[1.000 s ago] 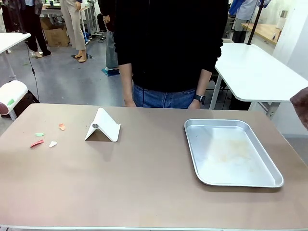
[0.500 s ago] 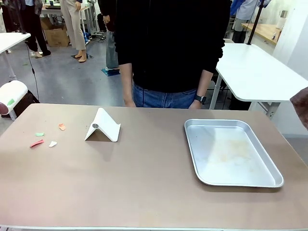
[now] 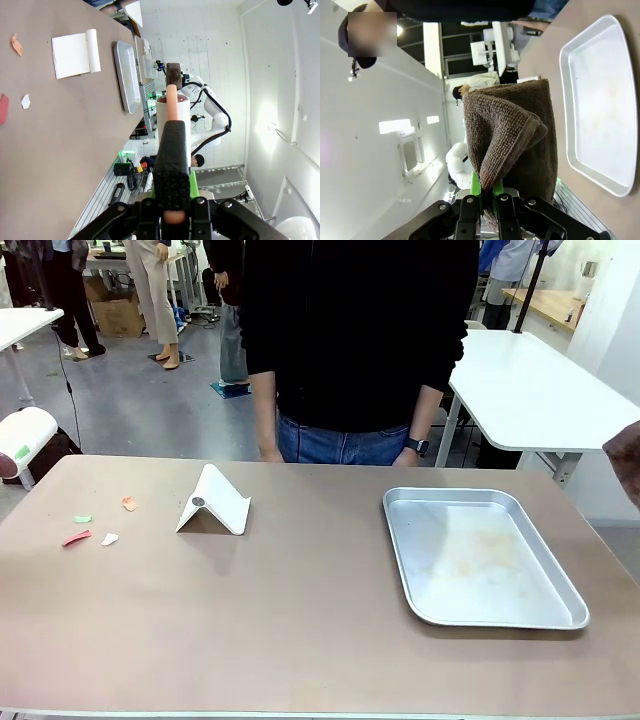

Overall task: Clean the surface of the table.
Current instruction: Clean the area not pointed to by the person.

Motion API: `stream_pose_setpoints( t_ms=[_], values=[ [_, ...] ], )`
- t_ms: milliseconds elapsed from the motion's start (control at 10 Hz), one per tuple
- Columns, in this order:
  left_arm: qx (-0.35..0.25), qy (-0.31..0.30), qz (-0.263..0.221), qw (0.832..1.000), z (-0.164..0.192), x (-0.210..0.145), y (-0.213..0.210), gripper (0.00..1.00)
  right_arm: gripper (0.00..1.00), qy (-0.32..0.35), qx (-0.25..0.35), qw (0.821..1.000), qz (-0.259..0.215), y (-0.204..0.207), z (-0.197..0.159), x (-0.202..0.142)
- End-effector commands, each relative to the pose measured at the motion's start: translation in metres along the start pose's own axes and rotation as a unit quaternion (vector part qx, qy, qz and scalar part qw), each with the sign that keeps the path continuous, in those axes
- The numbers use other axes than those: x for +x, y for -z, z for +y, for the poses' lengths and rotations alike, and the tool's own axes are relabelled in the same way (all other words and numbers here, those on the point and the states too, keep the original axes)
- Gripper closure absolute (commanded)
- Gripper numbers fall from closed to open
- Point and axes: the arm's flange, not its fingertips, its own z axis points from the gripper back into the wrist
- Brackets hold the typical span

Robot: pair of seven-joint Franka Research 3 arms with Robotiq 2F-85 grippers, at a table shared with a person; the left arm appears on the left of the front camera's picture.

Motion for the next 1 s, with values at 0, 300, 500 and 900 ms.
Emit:
stream_pose_setpoints(
  t_ms=[0,300,500,900],
  values=[
    [-0.003,-0.001,0.001,1.000,-0.004,-0.002,-0.001,1.00,0.90,-0.001,0.000,1.000,-0.001,-0.001,0.001,0.000],
    [0.093,0.014,0.000,0.996,-0.010,0.007,0.001,0.78,0.90,-0.001,0.000,1.000,-0.001,-0.001,0.001,0.000],
    [0.222,0.020,0.007,0.975,-0.020,0.015,0.009,0.78,0.90,-0.001,0.000,1.000,-0.001,-0.001,0.001,0.000],
    [0.339,-0.040,-0.013,0.940,-0.016,0.014,-0.013,0.78,0.90,-0.001,0.000,1.000,-0.001,-0.001,0.001,0.000]
  ],
)
